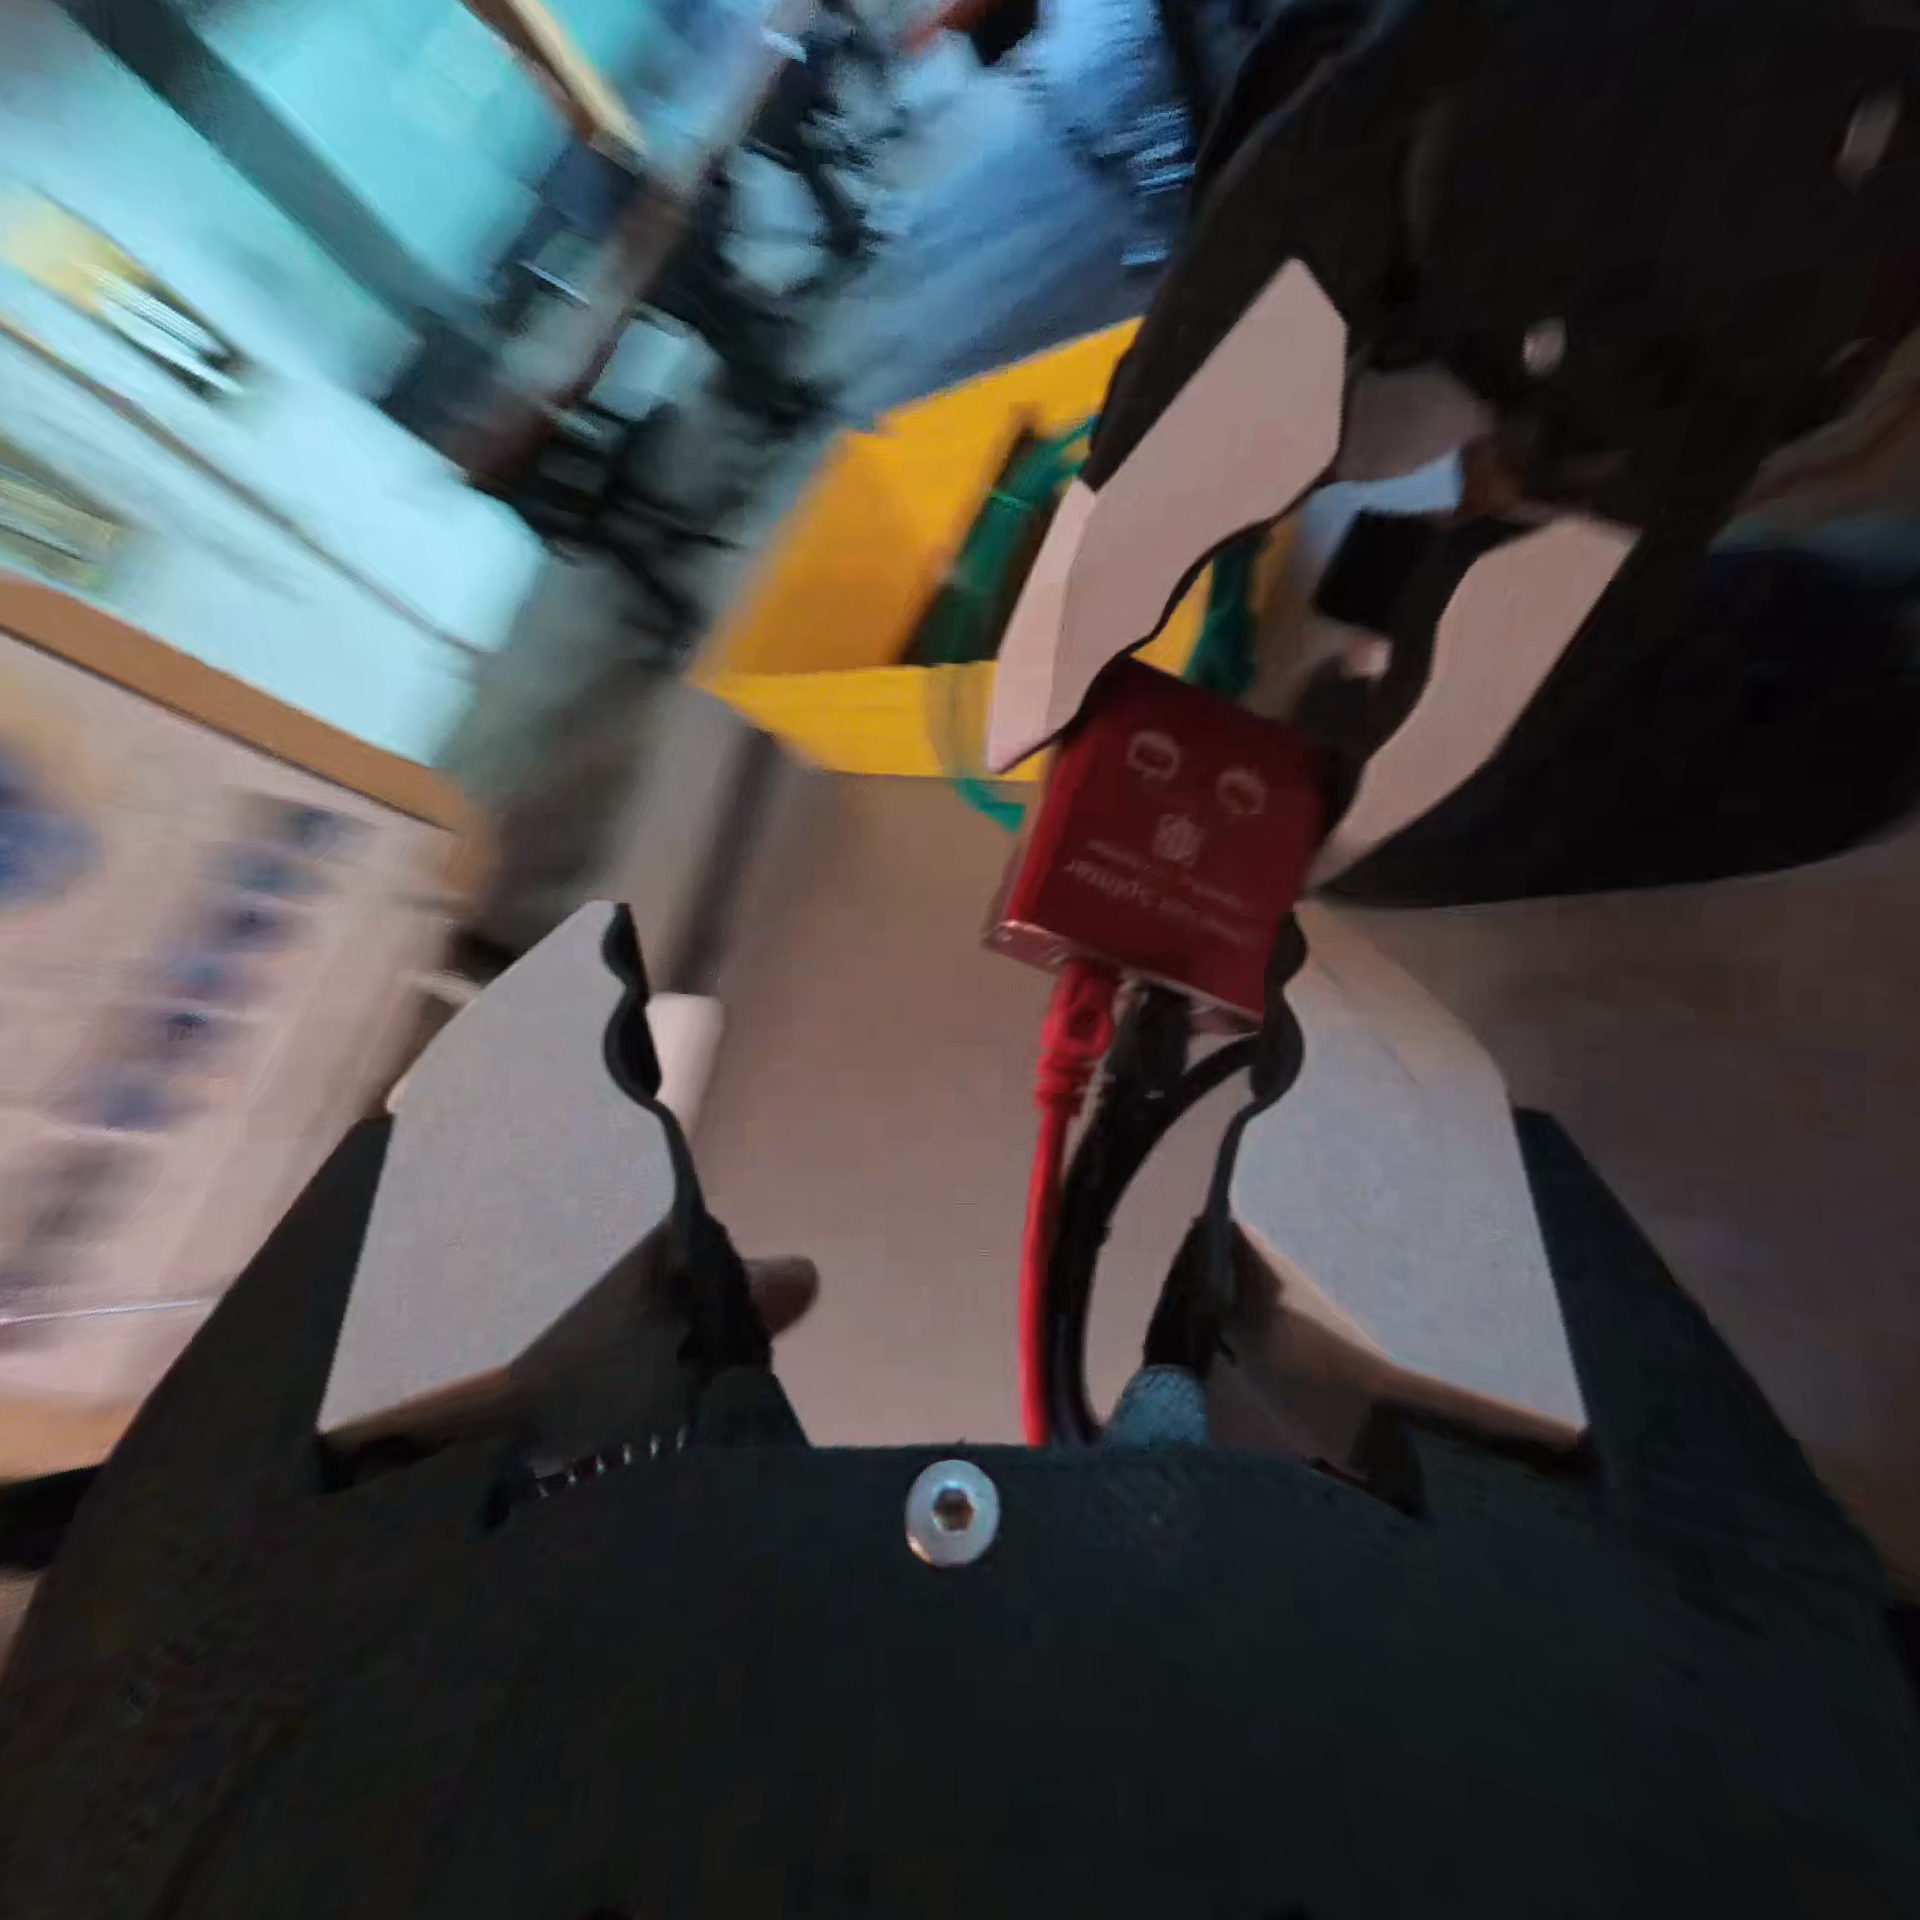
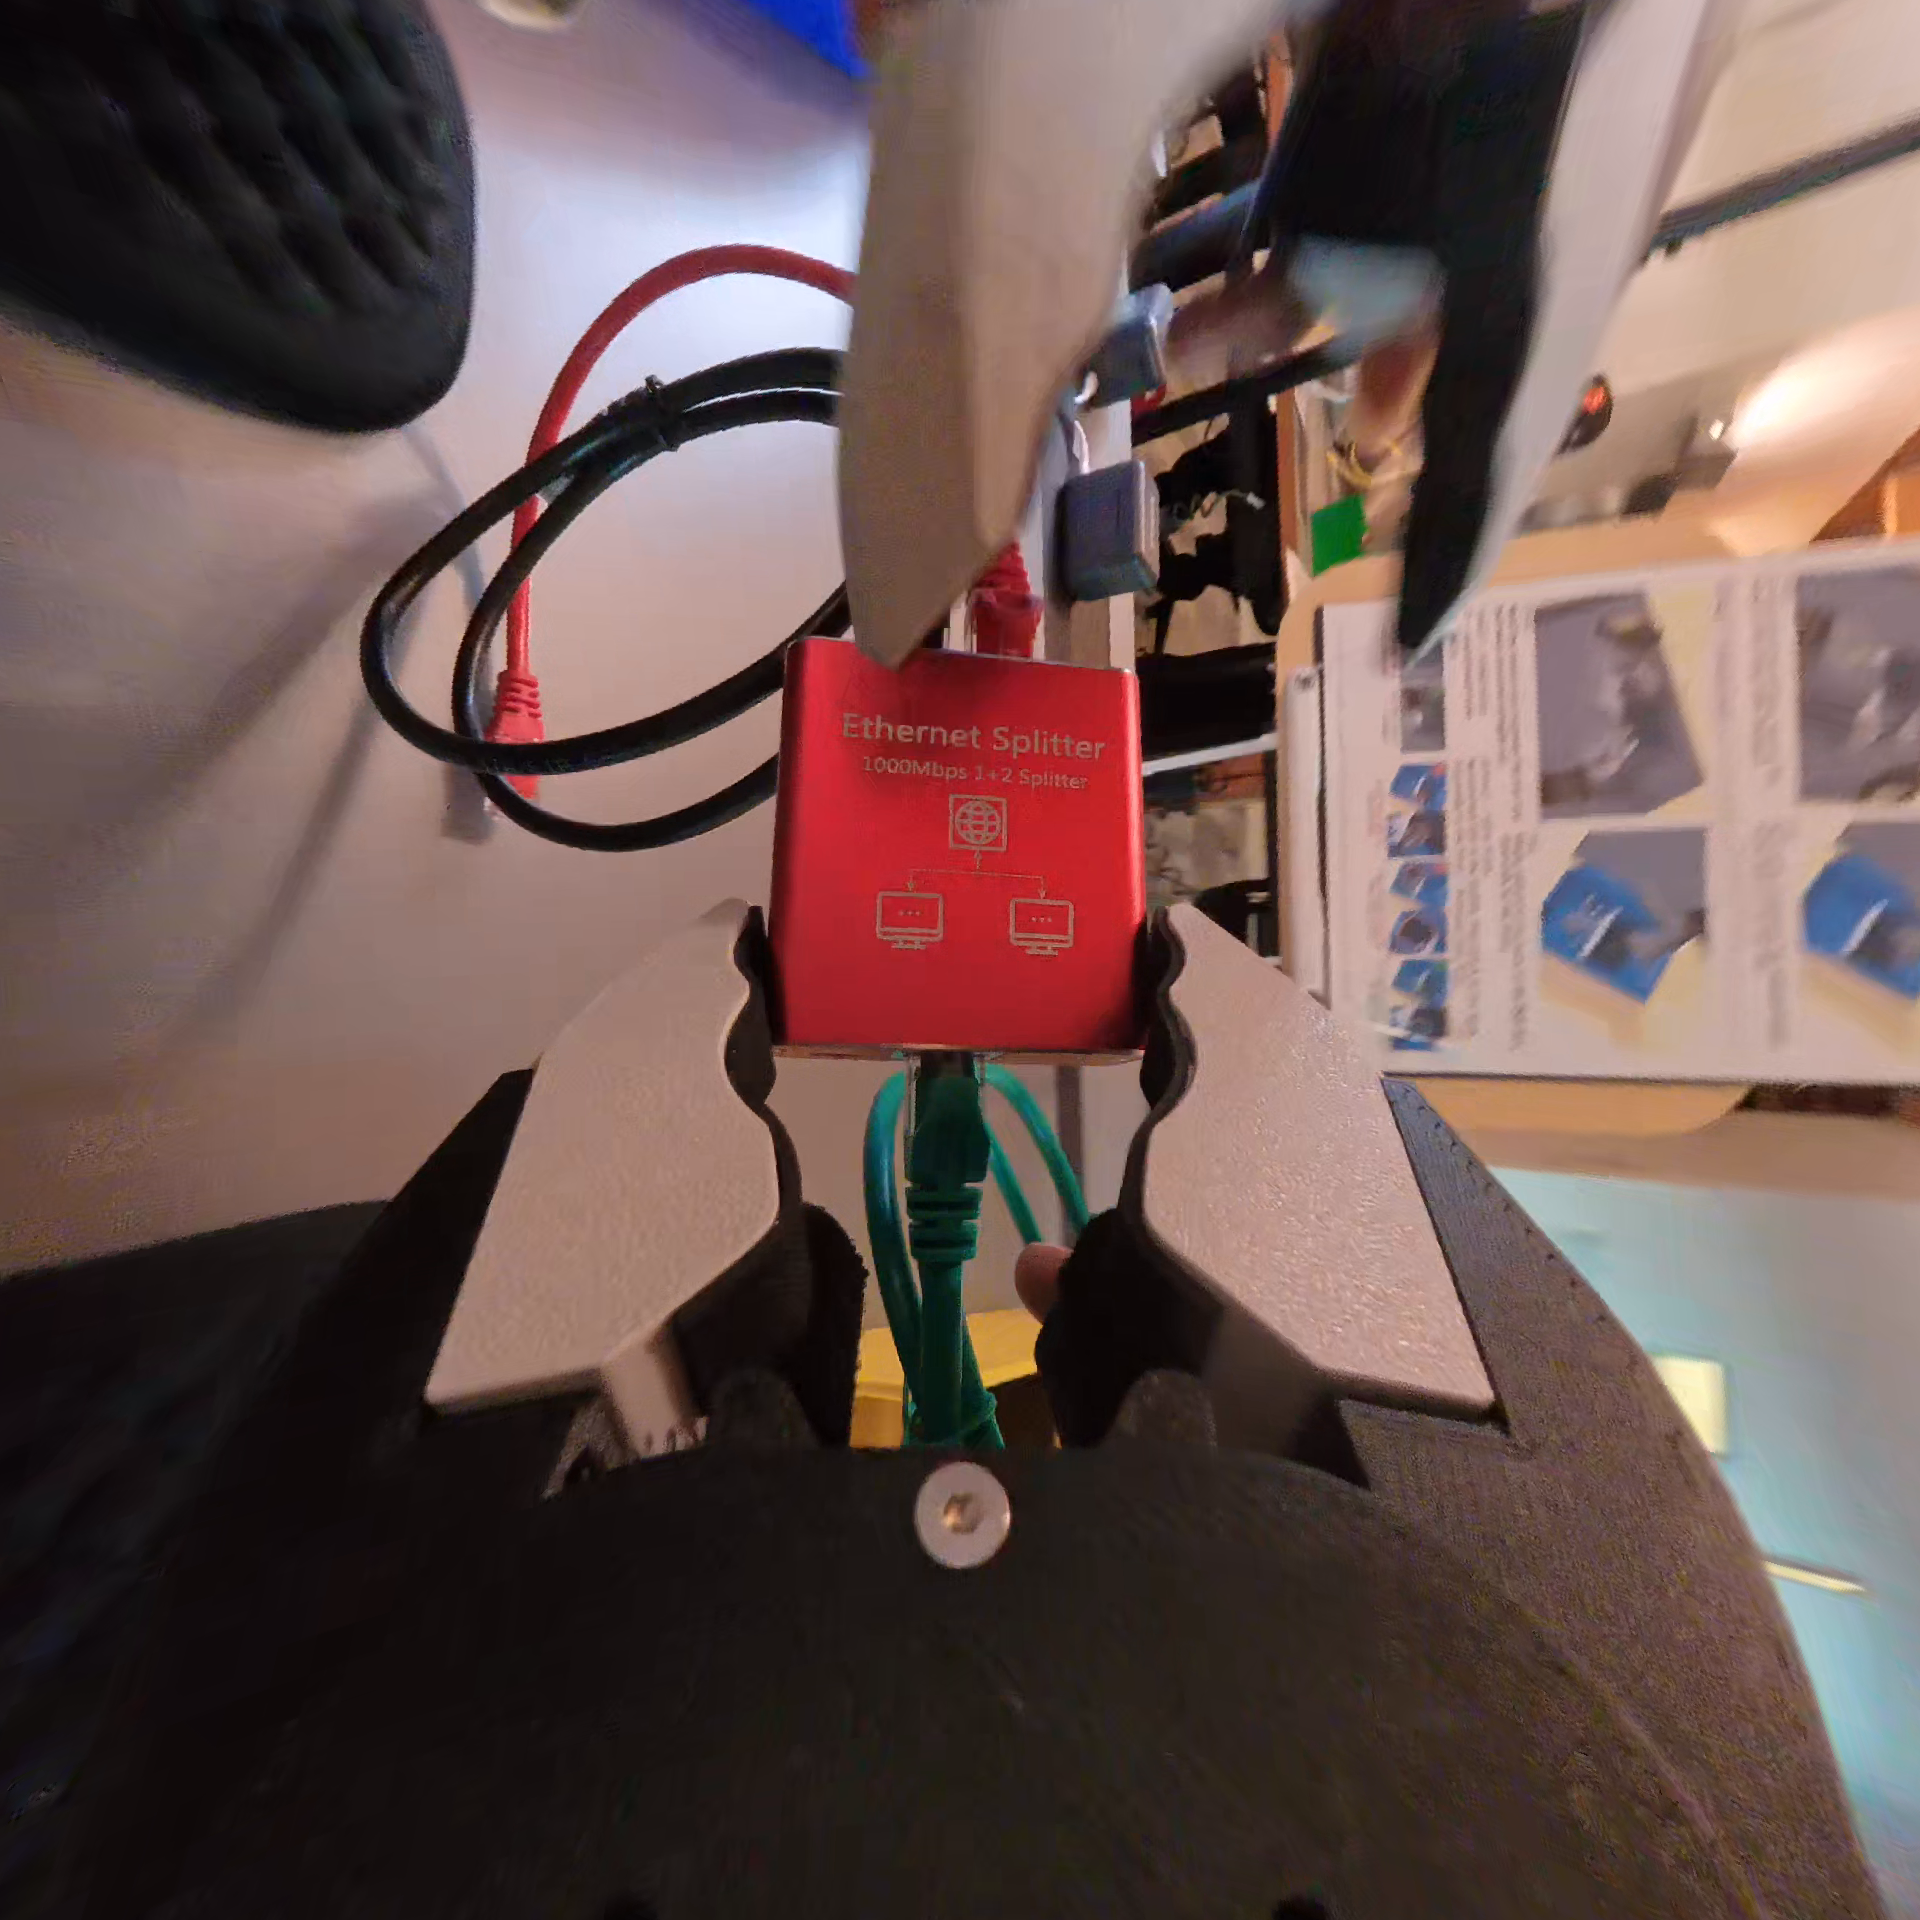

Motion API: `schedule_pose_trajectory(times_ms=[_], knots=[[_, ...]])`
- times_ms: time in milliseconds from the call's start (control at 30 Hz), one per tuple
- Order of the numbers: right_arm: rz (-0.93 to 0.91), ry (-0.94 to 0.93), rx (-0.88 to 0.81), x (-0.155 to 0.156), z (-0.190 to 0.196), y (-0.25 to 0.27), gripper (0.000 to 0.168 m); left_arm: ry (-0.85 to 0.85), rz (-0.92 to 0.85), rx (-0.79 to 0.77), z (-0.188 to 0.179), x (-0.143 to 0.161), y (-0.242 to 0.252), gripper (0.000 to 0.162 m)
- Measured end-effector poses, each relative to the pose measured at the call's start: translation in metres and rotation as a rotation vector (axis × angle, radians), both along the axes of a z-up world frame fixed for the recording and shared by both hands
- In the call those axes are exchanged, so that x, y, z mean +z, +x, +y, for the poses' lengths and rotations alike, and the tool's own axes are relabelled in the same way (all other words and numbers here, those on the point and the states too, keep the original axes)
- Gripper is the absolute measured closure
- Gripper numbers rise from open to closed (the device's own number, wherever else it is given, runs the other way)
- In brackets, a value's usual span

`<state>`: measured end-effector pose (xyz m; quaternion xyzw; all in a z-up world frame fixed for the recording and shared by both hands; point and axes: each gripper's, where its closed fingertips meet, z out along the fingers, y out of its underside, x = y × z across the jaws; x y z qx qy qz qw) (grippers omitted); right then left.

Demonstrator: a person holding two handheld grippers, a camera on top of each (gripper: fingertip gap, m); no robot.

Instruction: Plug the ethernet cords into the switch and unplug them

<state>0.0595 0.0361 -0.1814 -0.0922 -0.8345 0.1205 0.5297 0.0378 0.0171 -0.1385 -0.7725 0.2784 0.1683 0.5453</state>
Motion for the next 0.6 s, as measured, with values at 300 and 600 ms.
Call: schedule_pose_trajectory(times_ms=[300, 600], knots=[[-0.046, -0.310, 0.049, 0.003, -0.021, -0.008, 0.098, -0.009, 0.546, 0.057, 0.013, -0.047, 0.011, 0.059], [0.047, -0.316, 0.180, 0.000, -0.037, -0.001, 0.104, -0.067, 0.405, 0.043, 0.002, -0.062, 0.007, 0.089]])
